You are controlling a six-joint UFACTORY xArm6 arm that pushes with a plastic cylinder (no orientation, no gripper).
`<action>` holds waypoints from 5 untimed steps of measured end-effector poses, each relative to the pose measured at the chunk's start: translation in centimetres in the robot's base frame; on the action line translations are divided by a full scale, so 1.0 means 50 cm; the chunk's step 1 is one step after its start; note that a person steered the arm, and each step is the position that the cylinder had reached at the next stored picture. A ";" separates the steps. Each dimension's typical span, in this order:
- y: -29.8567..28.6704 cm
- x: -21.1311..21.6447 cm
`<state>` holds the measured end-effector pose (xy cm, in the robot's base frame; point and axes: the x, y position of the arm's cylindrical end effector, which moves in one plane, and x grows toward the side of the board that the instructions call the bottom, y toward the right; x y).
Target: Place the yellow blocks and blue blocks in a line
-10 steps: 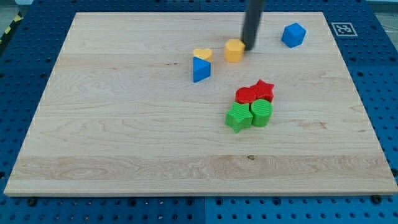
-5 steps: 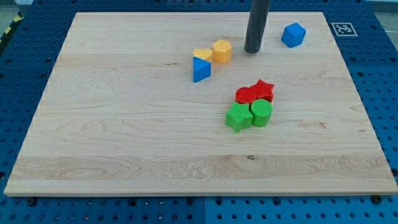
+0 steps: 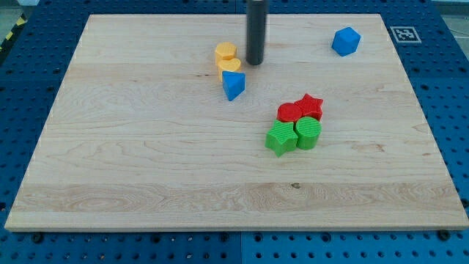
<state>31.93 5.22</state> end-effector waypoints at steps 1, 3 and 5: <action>0.142 0.009; 0.472 0.042; 0.390 -0.079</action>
<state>28.00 24.74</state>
